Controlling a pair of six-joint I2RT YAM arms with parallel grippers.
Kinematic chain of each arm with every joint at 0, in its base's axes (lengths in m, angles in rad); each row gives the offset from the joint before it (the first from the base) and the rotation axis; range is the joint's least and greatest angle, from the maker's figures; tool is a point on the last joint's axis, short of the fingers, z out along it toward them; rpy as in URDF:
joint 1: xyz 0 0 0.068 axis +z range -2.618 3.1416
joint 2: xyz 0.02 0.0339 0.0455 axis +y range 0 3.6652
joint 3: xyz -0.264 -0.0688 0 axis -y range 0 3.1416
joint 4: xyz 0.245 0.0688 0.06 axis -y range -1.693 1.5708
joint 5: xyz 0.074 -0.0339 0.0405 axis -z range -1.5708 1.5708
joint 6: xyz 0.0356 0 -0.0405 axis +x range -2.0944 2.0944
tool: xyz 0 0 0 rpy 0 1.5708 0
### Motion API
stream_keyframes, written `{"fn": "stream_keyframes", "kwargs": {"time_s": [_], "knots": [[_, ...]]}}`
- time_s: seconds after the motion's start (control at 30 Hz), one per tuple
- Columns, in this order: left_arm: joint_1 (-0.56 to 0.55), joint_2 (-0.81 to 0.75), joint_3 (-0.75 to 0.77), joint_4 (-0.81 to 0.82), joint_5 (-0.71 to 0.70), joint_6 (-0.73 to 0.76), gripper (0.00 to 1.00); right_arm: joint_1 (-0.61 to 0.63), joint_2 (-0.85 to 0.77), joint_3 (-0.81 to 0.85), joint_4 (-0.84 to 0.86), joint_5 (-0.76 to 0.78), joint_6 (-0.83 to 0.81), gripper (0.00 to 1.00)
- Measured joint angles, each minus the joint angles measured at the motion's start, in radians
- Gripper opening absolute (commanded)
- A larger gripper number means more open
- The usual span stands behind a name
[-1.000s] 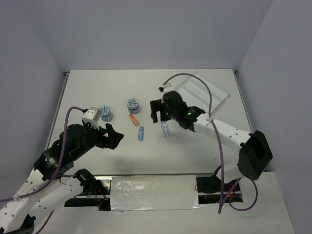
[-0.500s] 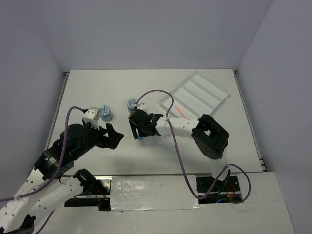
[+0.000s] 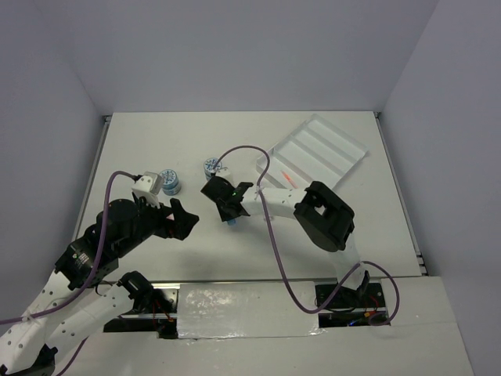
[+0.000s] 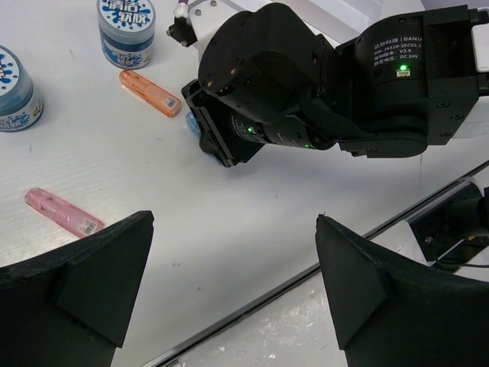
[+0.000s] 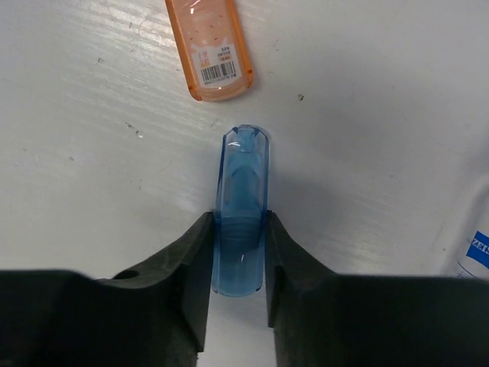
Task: Sort the stationery into containers
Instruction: Pick up the stationery from the center of the board, then place the stationery in the storage box.
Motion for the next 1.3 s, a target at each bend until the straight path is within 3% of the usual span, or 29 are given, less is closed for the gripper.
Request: {"fn": "stream_keyframes", "kwargs": {"time_s": [0.03, 0.27, 0.4, 0.6, 0.8, 1.0, 1.13, 1.23, 1.3], "knots": [[0.0, 0.0, 0.0, 0.0, 0.002, 0.0, 0.99, 0.0, -0.002, -0.003, 0.003, -0.002, 0.001, 0.0], [0.0, 0.0, 0.0, 0.0, 0.005, 0.0, 0.99, 0.0, -0.059, -0.06, 0.022, -0.053, -0.003, 0.0], [0.0, -0.002, 0.0, 0.0, 0.005, 0.0, 0.99, -0.031, -0.197, -0.122, 0.027, -0.099, -0.045, 0.0], [0.0, -0.003, 0.0, 0.0, 0.006, 0.0, 0.99, -0.286, -0.352, -0.068, 0.047, -0.134, -0.232, 0.0], [0.0, -0.006, 0.0, 0.0, 0.01, 0.0, 0.99, -0.544, -0.201, 0.128, 0.005, -0.078, -0.419, 0.0], [0.0, -0.002, 0.0, 0.008, 0.014, 0.002, 0.99, -0.657, -0.045, 0.225, -0.064, -0.065, -0.515, 0.0], [0.0, 0.011, 0.0, 0.013, 0.022, 0.002, 0.99, -0.68, 0.003, 0.237, -0.092, -0.075, -0.534, 0.1], [0.0, 0.015, 0.0, 0.015, 0.024, 0.002, 0.99, -0.682, 0.019, 0.237, -0.101, -0.077, -0.537, 0.36], [0.0, 0.014, 0.0, 0.016, 0.027, 0.003, 0.99, -0.682, 0.019, 0.237, -0.105, -0.077, -0.537, 0.45]]}}
